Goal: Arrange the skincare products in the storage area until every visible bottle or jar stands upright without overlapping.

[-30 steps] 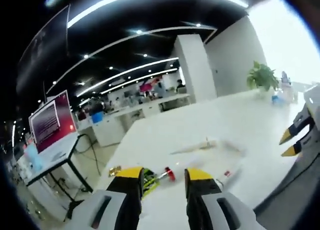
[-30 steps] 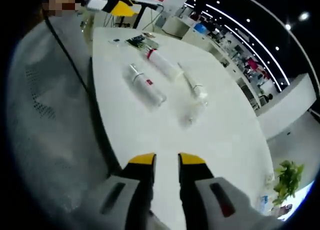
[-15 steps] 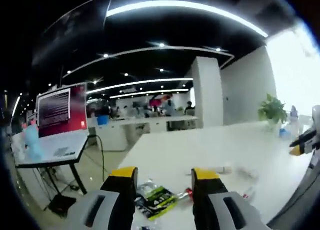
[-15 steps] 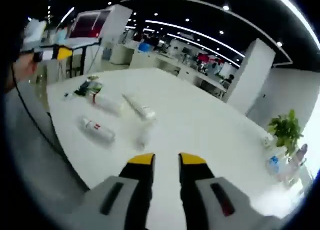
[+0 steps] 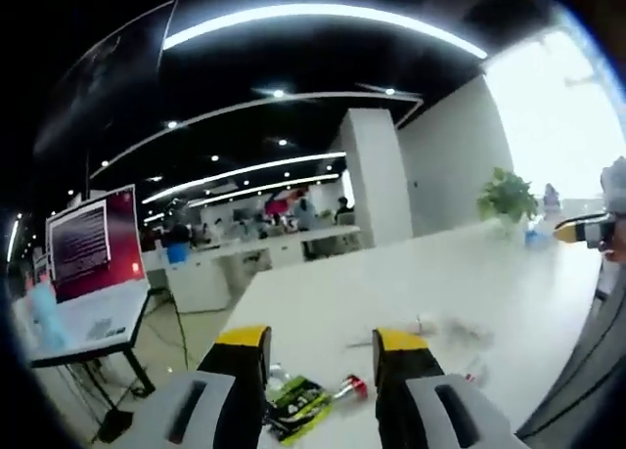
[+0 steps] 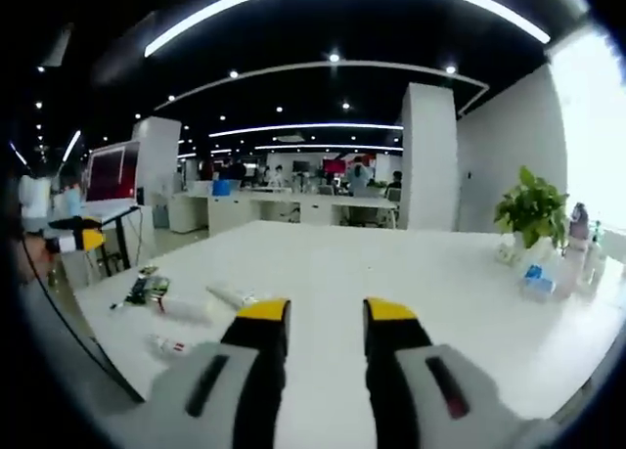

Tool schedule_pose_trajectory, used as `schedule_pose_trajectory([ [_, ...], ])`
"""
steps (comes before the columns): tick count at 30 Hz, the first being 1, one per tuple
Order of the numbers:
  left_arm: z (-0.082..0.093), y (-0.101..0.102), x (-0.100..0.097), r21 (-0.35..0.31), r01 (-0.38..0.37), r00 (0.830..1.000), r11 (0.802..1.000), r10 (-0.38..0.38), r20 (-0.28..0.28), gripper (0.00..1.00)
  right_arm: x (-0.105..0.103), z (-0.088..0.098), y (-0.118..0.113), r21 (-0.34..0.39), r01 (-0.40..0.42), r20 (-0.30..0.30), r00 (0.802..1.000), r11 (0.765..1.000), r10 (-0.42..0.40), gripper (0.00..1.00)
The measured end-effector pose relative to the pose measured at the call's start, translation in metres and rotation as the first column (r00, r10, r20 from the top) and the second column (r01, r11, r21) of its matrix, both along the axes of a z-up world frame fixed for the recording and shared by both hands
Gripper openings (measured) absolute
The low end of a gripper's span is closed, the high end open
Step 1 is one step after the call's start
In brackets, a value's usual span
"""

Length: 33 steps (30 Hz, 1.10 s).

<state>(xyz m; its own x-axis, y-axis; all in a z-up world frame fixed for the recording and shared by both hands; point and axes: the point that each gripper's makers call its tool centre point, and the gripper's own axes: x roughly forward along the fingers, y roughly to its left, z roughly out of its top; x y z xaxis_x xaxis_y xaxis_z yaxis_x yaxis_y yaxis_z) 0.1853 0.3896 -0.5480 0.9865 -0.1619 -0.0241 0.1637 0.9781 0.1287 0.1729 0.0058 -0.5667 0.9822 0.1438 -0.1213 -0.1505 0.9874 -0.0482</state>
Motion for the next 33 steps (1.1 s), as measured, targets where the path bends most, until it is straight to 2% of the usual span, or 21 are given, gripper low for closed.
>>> schedule_pose_trajectory([
  [1, 0.004, -0.007, 0.004, -0.033, 0.021, 1.000, 0.999, -0.021, 0.016, 0.45, 0.000, 0.000, -0.002, -0.003, 0.008, 0.000, 1.000, 1.000, -0.008, 0.34],
  [2, 0.005, -0.009, 0.005, -0.039, 0.026, 0.999, 0.999, -0.026, 0.019, 0.45, 0.000, -0.001, -0.004, -0.009, 0.024, -0.004, 1.000, 1.000, -0.024, 0.35],
  [4, 0.000, -0.013, 0.008, -0.030, 0.026, 1.000, 0.999, -0.026, 0.018, 0.45, 0.001, -0.003, -0.007, -0.022, 0.045, -0.016, 0.999, 0.999, -0.045, 0.35],
  [5, -0.004, -0.014, 0.008, 0.003, 0.026, 1.000, 1.000, -0.026, -0.007, 0.45, 0.001, -0.005, -0.006, -0.025, 0.043, -0.021, 0.999, 0.999, -0.043, 0.35],
  [7, -0.005, -0.011, 0.007, 0.010, 0.015, 1.000, 1.000, -0.015, -0.007, 0.44, 0.002, -0.009, -0.003, -0.049, 0.025, -0.044, 0.999, 0.998, -0.027, 0.35],
  [10, -0.003, -0.007, 0.007, -0.017, -0.005, 1.000, 1.000, 0.005, 0.000, 0.44, 0.003, -0.014, 0.004, -0.068, -0.012, -0.071, 0.997, 0.998, 0.007, 0.35],
  [13, -0.003, -0.005, 0.007, 0.032, -0.026, 1.000, 0.999, 0.026, 0.006, 0.43, 0.002, -0.015, 0.011, -0.065, -0.050, -0.080, 0.996, 0.997, 0.044, 0.35],
  [18, 0.006, -0.005, -0.003, 0.046, -0.038, 0.999, 0.998, 0.037, 0.033, 0.43, 0.000, -0.018, 0.014, -0.060, -0.067, -0.101, 0.993, 0.996, 0.061, 0.39],
  [22, 0.005, -0.012, -0.015, 0.046, -0.010, 0.999, 0.999, 0.008, 0.044, 0.43, 0.000, -0.019, 0.012, -0.035, -0.081, -0.098, 0.992, 0.996, 0.077, 0.40],
  [24, -0.003, -0.012, -0.017, 0.047, -0.014, 0.999, 0.999, 0.012, 0.033, 0.43, 0.000, -0.027, 0.016, -0.033, -0.105, -0.138, 0.985, 0.994, 0.099, 0.40],
  [26, -0.015, -0.008, -0.016, 0.065, -0.022, 0.999, 0.998, 0.024, -0.024, 0.42, 0.000, -0.031, 0.018, -0.040, -0.120, -0.161, 0.981, 0.992, 0.112, 0.40],
  [28, -0.013, -0.005, -0.013, 0.059, -0.028, 1.000, 0.998, 0.028, -0.008, 0.42, 0.000, -0.032, 0.020, -0.041, -0.127, -0.164, 0.979, 0.991, 0.118, 0.40],
  [30, -0.015, -0.005, -0.013, 0.033, -0.015, 1.000, 0.999, 0.015, -0.019, 0.42, 0.001, -0.032, 0.022, -0.042, -0.134, -0.166, 0.978, 0.990, 0.125, 0.40],
  [33, -0.016, -0.001, -0.013, 0.033, -0.027, 0.999, 0.999, 0.028, -0.022, 0.42, 0.004, -0.027, 0.021, -0.014, -0.129, -0.151, 0.981, 0.992, 0.125, 0.40],
])
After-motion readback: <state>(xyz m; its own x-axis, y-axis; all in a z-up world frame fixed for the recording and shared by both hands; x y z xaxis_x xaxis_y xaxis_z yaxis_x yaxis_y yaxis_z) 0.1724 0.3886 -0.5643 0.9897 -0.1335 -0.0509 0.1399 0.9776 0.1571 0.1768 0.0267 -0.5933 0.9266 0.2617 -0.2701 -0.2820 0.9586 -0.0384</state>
